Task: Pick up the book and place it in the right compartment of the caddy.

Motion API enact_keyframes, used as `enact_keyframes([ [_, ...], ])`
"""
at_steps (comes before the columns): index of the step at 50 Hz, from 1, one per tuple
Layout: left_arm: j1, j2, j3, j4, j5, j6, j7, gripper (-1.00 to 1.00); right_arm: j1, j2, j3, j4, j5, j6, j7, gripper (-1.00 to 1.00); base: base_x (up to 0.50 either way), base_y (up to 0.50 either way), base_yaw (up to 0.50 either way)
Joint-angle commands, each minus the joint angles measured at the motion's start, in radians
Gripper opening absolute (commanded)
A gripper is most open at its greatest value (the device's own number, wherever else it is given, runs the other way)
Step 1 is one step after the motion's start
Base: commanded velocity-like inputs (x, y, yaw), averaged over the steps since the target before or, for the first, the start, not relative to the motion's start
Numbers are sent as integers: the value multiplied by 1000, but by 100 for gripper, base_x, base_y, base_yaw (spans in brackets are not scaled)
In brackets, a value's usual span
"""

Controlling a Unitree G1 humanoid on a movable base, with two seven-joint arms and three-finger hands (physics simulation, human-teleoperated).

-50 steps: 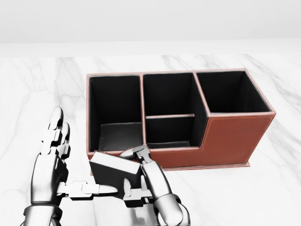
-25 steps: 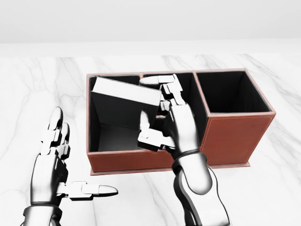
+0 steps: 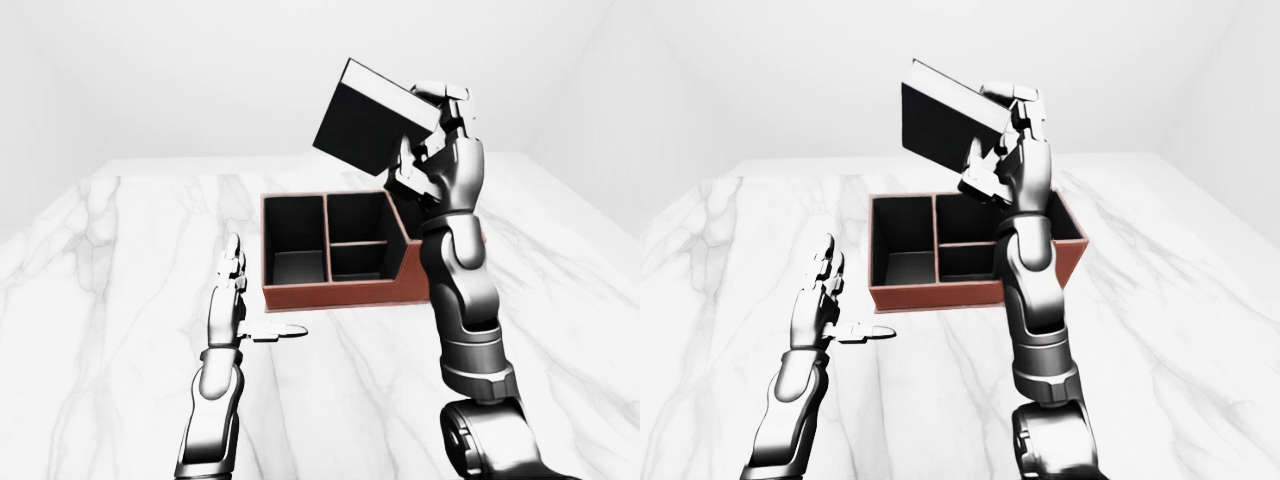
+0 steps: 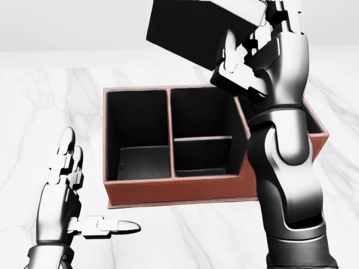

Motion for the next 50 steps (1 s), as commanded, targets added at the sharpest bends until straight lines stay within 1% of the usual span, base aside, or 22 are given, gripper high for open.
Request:
enact_keyframes([
  [1,-1,-1,-2,-1,2,0,2,100,-137,-122,-94,122,74,0,-26,-100,0,0,0],
  [4,-1,-1,-2,0,3,0,3,100,-163,-159,-115,178,88,0,-27,-100,0,0,0],
  [8,-4,-1,-2,4,4,0,5,100,-179,-190,-122,217,99,0,-29,-100,0,0,0],
  [18,-7,1,1,10,2,0,4,100,-189,-230,-136,318,97,0,-16,-100,0,0,0],
  [27,-6,1,2,8,1,0,3,100,-188,-241,-142,343,102,0,-16,-100,0,0,0],
  [38,-3,1,2,7,2,0,1,100,-145,-242,-145,370,94,0,-2,-100,0,0,0],
  [50,-1,0,-1,5,4,0,3,100,-131,-256,-155,421,91,0,11,-100,0,0,0],
])
